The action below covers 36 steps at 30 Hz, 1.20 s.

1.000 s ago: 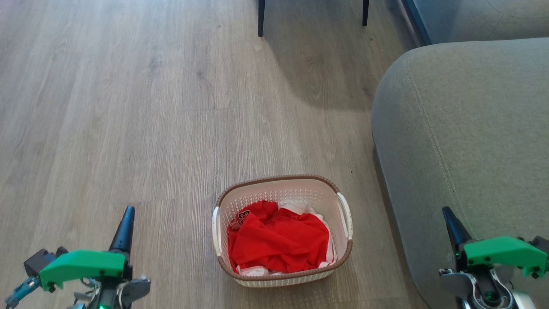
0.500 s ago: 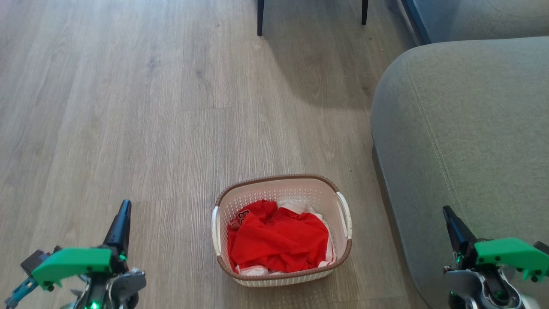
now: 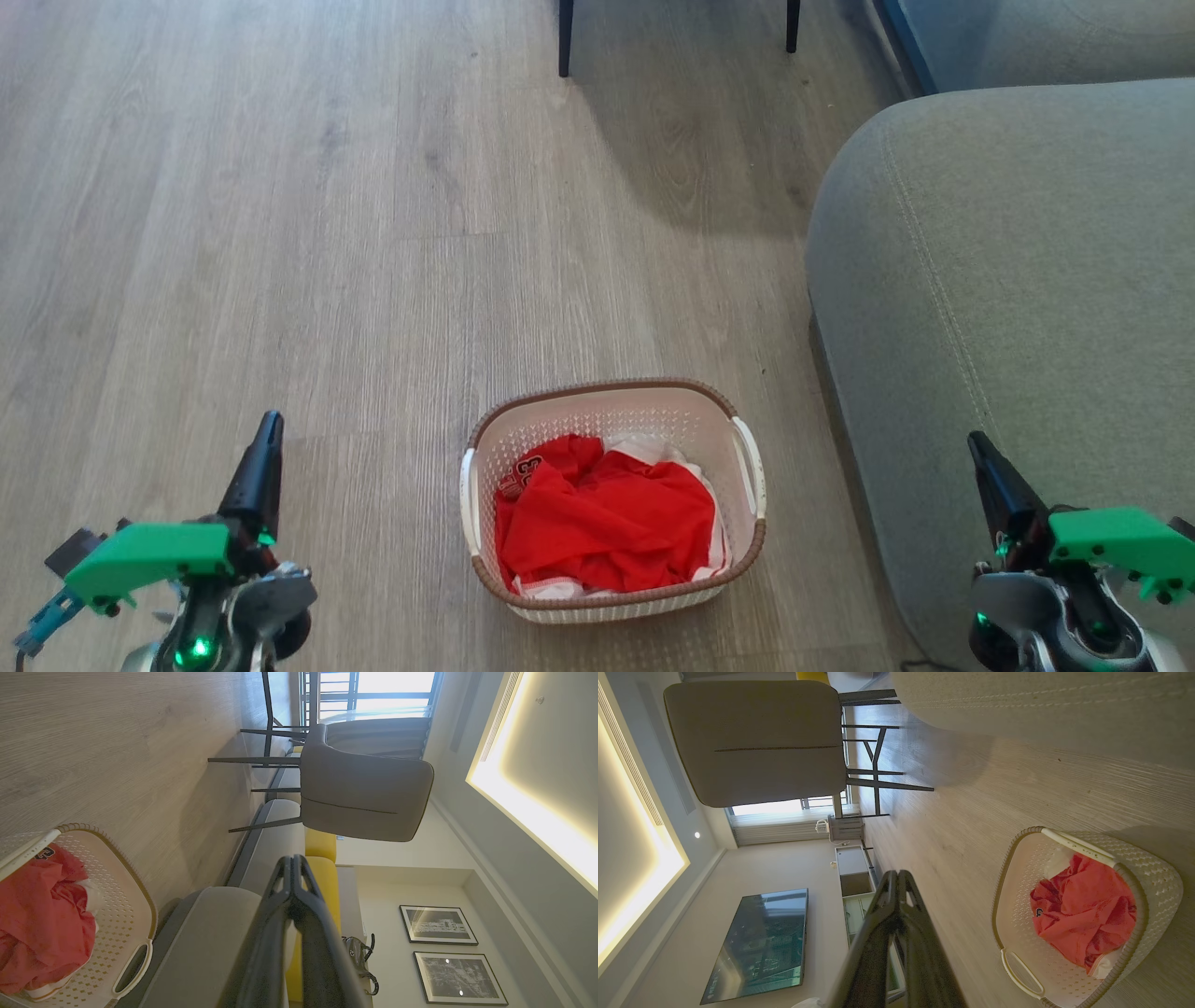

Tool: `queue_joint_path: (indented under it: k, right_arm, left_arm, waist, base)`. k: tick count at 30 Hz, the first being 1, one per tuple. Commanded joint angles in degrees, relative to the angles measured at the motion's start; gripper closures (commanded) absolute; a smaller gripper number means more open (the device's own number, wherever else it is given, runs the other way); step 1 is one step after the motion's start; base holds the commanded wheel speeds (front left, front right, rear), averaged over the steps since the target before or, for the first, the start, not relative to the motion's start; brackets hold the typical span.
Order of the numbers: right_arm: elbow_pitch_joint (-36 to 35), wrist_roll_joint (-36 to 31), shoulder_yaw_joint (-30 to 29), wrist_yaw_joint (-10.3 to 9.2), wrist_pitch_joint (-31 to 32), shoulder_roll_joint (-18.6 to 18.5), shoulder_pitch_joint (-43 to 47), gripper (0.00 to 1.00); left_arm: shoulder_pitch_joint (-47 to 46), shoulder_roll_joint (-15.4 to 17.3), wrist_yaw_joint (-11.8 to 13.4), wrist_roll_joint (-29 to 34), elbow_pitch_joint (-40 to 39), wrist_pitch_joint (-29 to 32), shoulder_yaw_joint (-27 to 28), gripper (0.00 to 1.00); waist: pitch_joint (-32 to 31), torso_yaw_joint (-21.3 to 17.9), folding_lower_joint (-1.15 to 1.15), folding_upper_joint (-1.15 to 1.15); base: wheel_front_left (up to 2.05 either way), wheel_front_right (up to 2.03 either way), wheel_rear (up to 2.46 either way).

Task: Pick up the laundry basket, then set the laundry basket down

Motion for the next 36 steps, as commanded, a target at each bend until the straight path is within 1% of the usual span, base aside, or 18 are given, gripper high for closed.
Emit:
queue_joint_path:
  k: [1, 36]
  right_arm:
    - [-2.05, 0.29, 1.04, -0.09, 0.4, -1.11, -2.79, 1.0]
    - [-2.03, 0.01, 0.71, -0.09, 0.67, -0.87, -2.82, 1.0]
  left_arm:
    - [-2.72, 0.25, -0.38, -0.21, -1.68, 0.26, 2.12, 1.0]
    - [-2.72, 0.25, -0.38, -0.22, -1.69, 0.25, 2.11, 1.0]
  waist:
    - [0.0, 0.0, 0.0, 0.0]
    - [0.0, 0.0, 0.0, 0.0]
  base:
    - [0.0, 0.0, 0.0]
    - [0.0, 0.0, 0.0]
